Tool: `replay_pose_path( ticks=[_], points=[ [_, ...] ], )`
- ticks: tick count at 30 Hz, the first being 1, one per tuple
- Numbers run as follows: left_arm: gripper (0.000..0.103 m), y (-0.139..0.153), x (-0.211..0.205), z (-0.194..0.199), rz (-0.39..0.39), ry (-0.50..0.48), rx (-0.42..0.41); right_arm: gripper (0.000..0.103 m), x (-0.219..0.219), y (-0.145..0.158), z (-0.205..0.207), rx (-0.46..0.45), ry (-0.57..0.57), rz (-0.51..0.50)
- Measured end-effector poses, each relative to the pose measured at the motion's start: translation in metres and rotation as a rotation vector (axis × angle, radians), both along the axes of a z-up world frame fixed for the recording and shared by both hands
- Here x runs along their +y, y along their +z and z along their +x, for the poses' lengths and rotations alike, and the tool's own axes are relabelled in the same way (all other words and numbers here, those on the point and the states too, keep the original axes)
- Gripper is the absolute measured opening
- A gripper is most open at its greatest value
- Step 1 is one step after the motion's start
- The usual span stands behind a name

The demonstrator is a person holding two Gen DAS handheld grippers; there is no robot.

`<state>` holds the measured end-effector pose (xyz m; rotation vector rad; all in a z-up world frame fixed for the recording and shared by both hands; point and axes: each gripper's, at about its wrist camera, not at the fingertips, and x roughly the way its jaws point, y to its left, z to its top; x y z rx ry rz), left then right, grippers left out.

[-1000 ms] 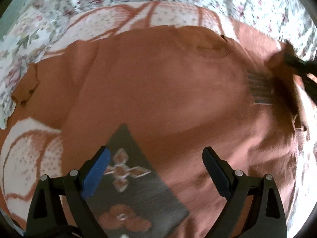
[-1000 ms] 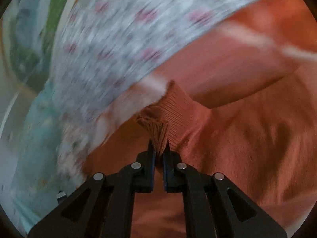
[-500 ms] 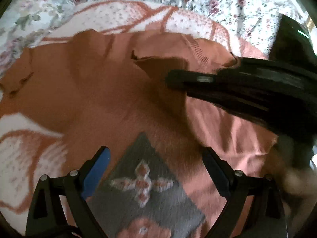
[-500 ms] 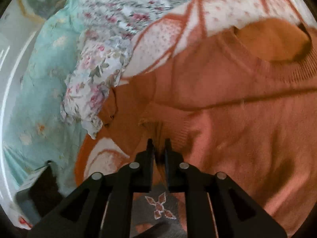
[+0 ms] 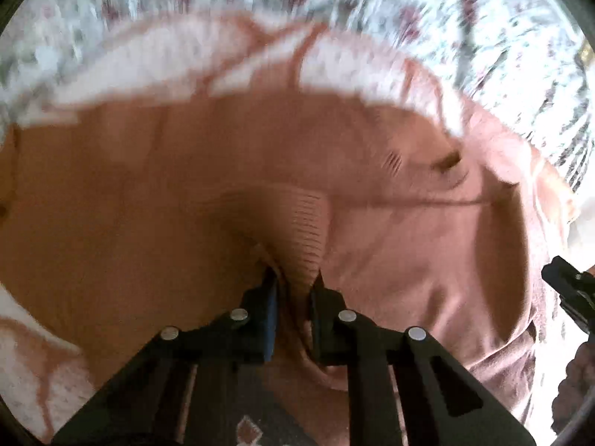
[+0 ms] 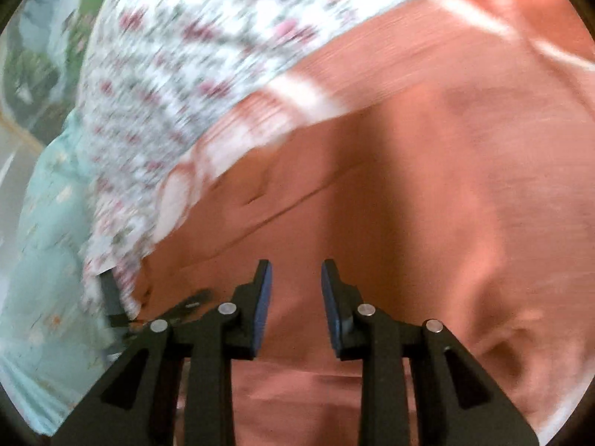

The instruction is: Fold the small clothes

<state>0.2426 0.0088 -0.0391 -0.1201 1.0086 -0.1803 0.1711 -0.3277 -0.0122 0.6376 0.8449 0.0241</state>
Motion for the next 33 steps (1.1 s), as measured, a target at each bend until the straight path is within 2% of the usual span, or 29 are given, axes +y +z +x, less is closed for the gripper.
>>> replay_pose_path(
  ticks=[2,4,6,8,10,12,13,14,15,17,19,23,26,28,29,30,32,33],
  points=[
    [0.014,0.006,0.001,-0.003,0.060,-0.003,-0.044,0.029,-0.025,0.004,-0.014,0.013,-0.082,-0.061],
    [0.015,-0.009,0.005,0.001,0.097,-0.008,0.011,0.029,-0.040,0.003,-0.017,0.047,-0.128,-0.118],
    [0.018,-0.016,0.016,0.000,0.077,-0.005,0.058,0.029,-0.054,-0.004,-0.013,0.080,-0.146,-0.146],
    [0.028,-0.016,0.018,-0.003,0.083,0.007,0.051,0.037,-0.059,-0.013,-0.001,0.118,-0.126,-0.158],
    [0.030,-0.013,0.021,-0.005,0.092,0.022,0.041,0.050,-0.060,-0.023,0.013,0.141,-0.092,-0.173],
    [0.029,-0.011,0.025,-0.007,0.091,0.029,0.038,0.051,-0.057,-0.035,0.027,0.169,-0.070,-0.194],
    [0.026,-0.010,0.022,-0.007,0.092,0.030,0.037,0.049,-0.057,-0.043,0.035,0.197,-0.053,-0.186],
    [0.024,-0.006,0.023,-0.010,0.092,0.026,0.031,0.040,-0.057,-0.048,0.038,0.209,-0.041,-0.168],
    [0.024,-0.001,0.023,-0.012,0.095,0.021,0.015,0.010,-0.057,-0.047,0.039,0.209,-0.043,-0.163],
    [0.026,0.006,0.022,-0.016,0.110,0.029,-0.024,0.010,-0.060,-0.035,0.033,0.172,-0.064,-0.173],
    [0.027,0.000,0.025,-0.014,0.143,0.047,-0.017,0.010,-0.063,-0.027,0.028,0.158,-0.093,-0.222],
    [0.025,-0.013,0.043,-0.018,0.150,0.100,0.029,0.013,-0.068,-0.045,0.035,0.242,-0.091,-0.220],
    [0.025,-0.013,0.053,-0.025,0.142,0.105,0.038,0.020,-0.053,-0.022,0.031,0.199,-0.112,-0.288],
    [0.025,-0.010,0.061,-0.032,0.131,0.107,0.039,0.050,-0.037,-0.006,0.024,0.134,-0.088,-0.298],
    [0.026,-0.006,0.067,-0.036,0.123,0.114,0.032,0.056,-0.027,-0.001,0.021,0.107,-0.074,-0.301],
    [0.028,-0.002,0.073,-0.038,0.114,0.127,0.025,0.060,-0.016,0.002,0.017,0.084,-0.047,-0.293],
    [0.039,0.004,0.089,-0.040,0.074,0.169,0.027,0.060,-0.001,0.002,0.015,0.071,-0.002,-0.270],
    [0.039,0.007,0.093,-0.040,0.047,0.180,0.031,0.060,0.009,-0.002,0.015,0.076,0.017,-0.245]
  ],
)
